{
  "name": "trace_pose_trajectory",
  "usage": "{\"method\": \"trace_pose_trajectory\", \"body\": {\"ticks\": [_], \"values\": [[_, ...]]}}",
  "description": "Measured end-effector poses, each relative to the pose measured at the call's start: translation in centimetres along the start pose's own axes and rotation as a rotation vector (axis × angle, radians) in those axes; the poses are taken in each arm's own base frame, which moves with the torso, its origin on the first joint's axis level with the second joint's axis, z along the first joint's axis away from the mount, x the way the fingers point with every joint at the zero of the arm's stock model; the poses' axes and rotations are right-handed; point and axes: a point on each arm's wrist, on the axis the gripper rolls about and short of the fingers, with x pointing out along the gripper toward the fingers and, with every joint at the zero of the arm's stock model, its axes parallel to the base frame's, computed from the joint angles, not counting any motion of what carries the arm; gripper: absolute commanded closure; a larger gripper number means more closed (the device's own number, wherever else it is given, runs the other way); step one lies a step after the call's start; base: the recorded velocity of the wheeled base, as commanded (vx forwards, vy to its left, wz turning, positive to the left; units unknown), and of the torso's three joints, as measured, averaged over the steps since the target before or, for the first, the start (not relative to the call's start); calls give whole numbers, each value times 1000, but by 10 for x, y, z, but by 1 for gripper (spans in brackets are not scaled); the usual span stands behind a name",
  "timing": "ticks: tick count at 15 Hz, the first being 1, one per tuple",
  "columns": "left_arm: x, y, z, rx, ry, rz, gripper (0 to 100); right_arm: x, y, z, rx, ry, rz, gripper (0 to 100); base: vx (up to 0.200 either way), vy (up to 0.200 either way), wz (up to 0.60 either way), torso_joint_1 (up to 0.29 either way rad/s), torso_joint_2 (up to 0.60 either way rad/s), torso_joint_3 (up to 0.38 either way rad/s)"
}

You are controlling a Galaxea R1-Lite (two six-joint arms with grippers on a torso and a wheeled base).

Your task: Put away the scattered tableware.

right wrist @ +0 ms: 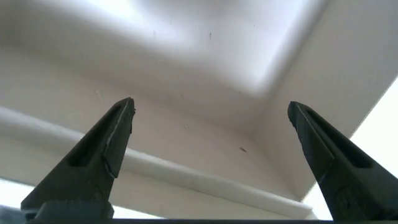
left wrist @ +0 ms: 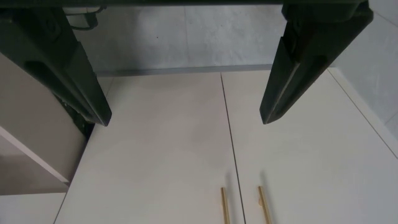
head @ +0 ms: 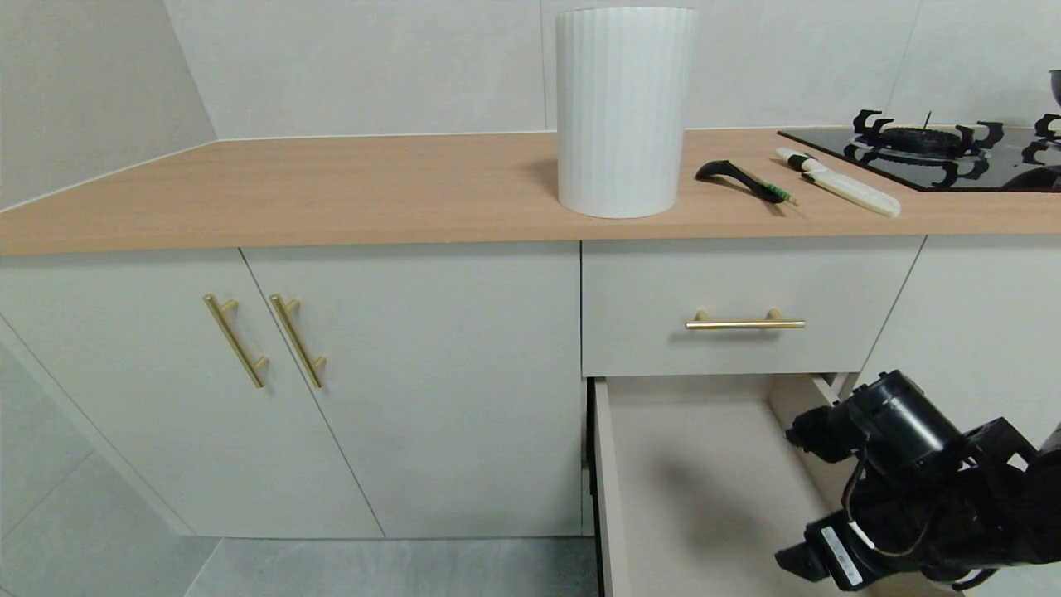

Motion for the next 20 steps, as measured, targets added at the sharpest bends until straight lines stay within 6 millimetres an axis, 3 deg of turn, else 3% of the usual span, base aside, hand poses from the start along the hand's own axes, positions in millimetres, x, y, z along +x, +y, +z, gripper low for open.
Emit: {"method": "trace_pose_trajectory", "body": {"ticks": [5,11,20], "values": [[0,0,0,0,0,0,0,-3,-13,28,148,-182,-4,0,0,0,0,0,0,0],[0,0,0,0,0,0,0,0,-14,26,147,-172,-20,0,0,0,0,2,-10,-4],[0,0,0,0,0,0,0,1,-14,24,142,-164,-26,0,0,0,0,112,-394,-281]]}}
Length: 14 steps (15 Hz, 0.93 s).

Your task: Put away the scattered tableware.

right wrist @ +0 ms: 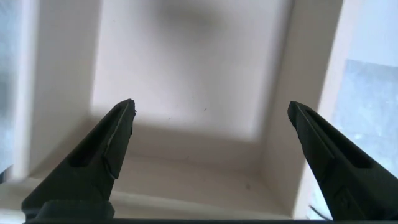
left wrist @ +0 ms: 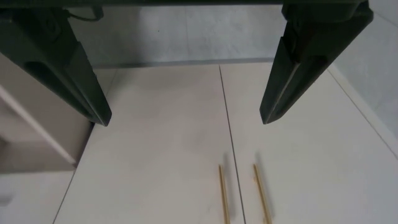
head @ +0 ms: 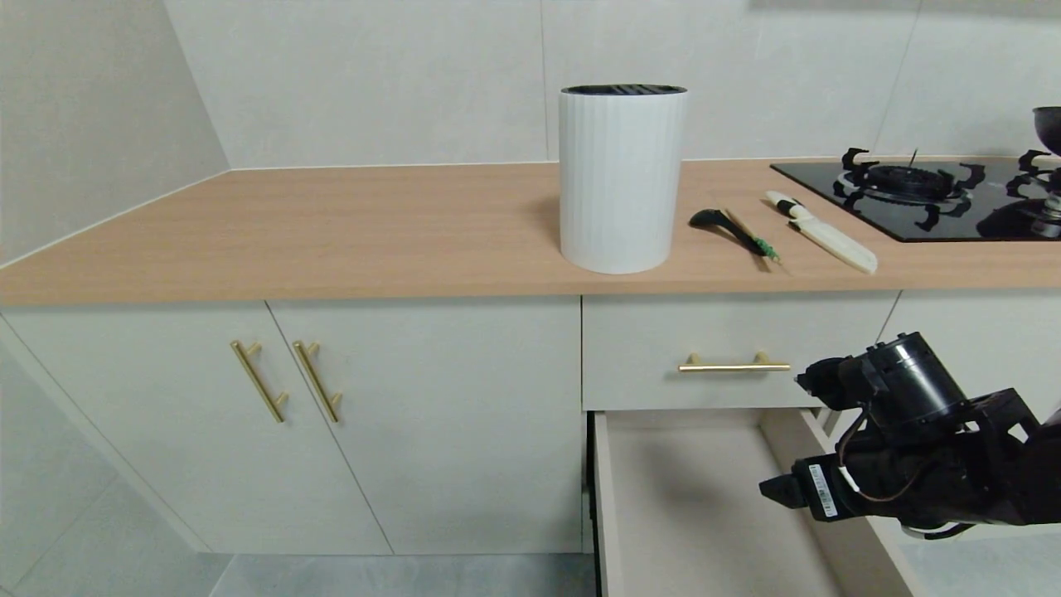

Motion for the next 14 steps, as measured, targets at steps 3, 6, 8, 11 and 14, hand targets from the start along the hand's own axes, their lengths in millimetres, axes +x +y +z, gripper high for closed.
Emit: {"method": "trace_pose_trajectory", "body": {"ticks": [3,6,8,11,14], "values": [[0,0,0,0,0,0,0,0,0,0,0,-3,-6,0,0,0,0,175,-474,-295],[0,0,0,0,0,0,0,0,0,0,0,0,-8,0,0,0,0,194,-483,-284],[0,0,0,0,0,0,0,0,0,0,0,0,-8,0,0,0,0,208,-493,-286],[0,0,0,0,0,1,0,0,0,0,0,0,-8,0,0,0,0,211,-496,-286],[0,0,0,0,0,0,0,0,0,0,0,-2,-8,0,0,0,0,116,-246,-141]]}}
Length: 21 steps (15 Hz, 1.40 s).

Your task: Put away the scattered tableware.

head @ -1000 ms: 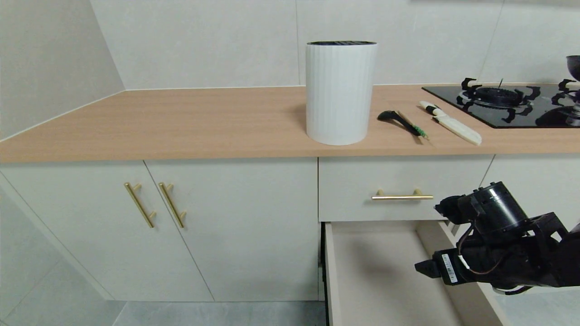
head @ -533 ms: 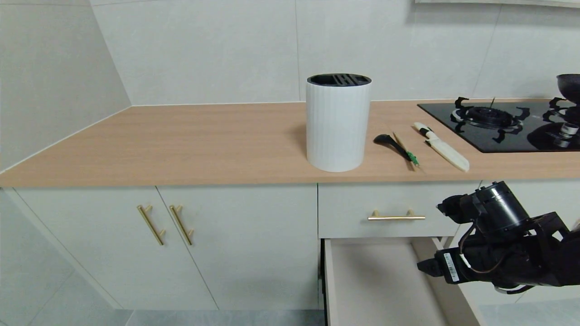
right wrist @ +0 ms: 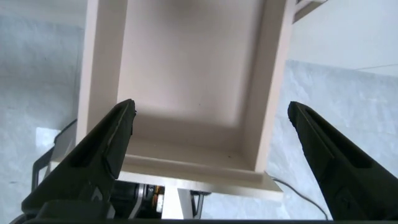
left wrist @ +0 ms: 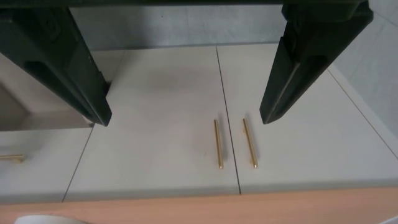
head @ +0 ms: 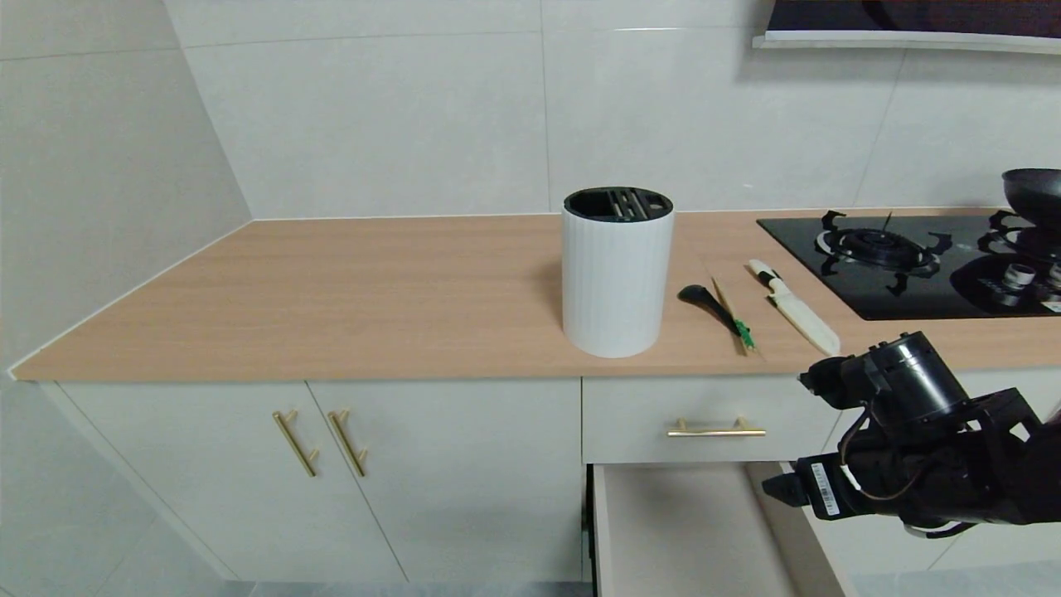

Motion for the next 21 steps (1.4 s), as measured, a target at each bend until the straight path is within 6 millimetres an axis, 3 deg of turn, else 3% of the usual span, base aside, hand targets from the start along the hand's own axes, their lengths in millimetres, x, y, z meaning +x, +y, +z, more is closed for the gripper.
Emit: {"method": "trace_pose_trajectory", "body": {"ticks": [5,12,14,21], "values": [[0,0,0,0,0,0,0,-4,1,9,-24,-44,-6,0,0,0,0,8,-14,-8],[0,0,0,0,0,0,0,-63,9,106,9,-329,45,0,0,0,0,0,0,0],[0,0,0,-1,0,0,0,-70,10,119,37,-363,63,0,0,0,0,0,0,0],[0,0,0,0,0,1,0,-2,22,126,114,-294,32,0,0,0,0,0,0,0]]}}
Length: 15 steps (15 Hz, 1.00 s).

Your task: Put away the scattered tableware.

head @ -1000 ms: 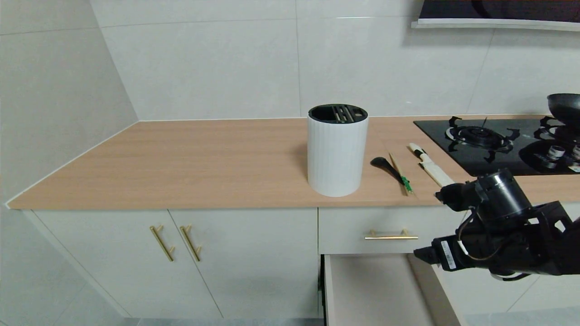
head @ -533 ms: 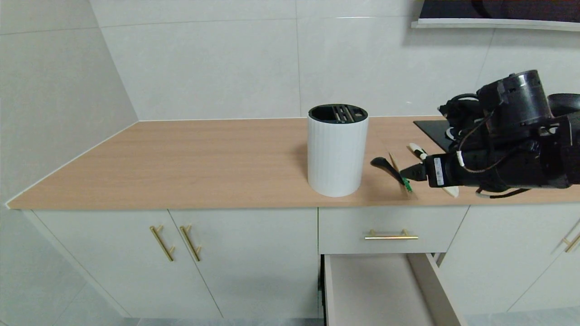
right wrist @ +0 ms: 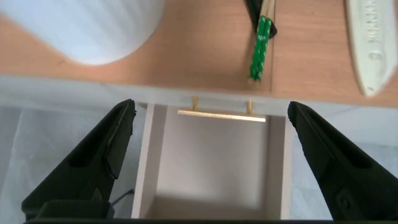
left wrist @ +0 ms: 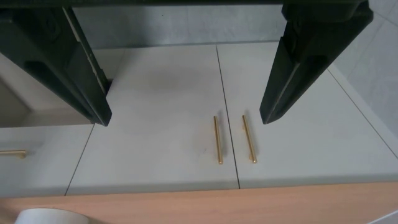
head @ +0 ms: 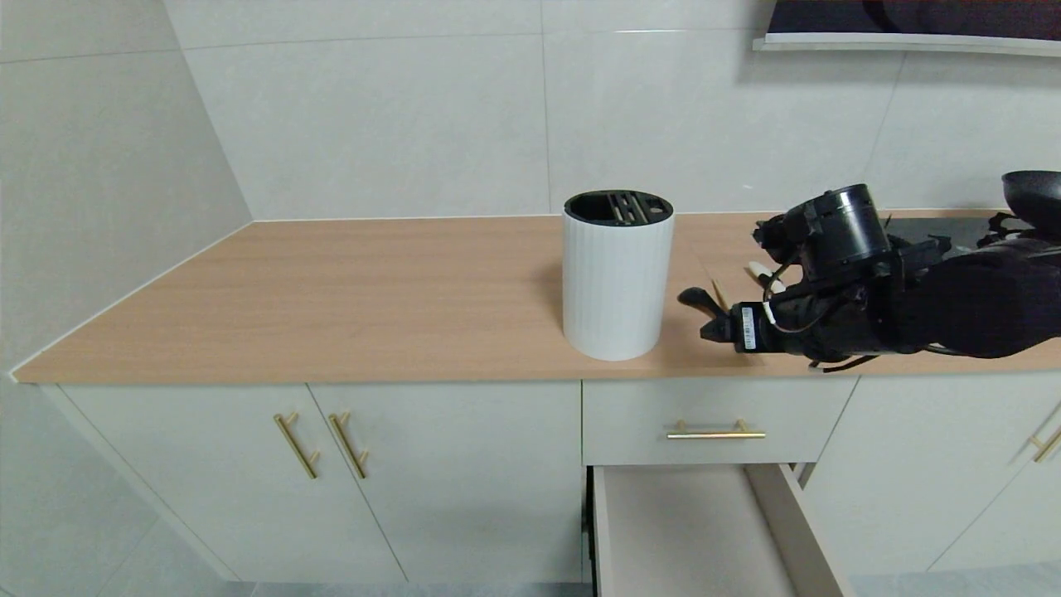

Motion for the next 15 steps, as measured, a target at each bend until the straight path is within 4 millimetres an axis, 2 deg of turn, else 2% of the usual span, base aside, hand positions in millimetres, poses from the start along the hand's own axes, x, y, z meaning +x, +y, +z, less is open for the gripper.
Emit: {"method": "trace_pose_trajectory", "body": {"ticks": [3,8,11,15], "values": [[0,0,0,0,0,0,0,20,-2,-4,22,20,-28,0,0,0,0,0,0,0],[0,0,0,0,0,0,0,57,-17,-6,49,30,-118,0,0,0,0,0,0,0],[0,0,0,0,0,0,0,69,-24,-8,56,35,-139,0,0,0,0,0,0,0],[0,0,0,0,0,0,0,77,-25,-11,56,45,-144,0,0,0,0,0,0,0]]}}
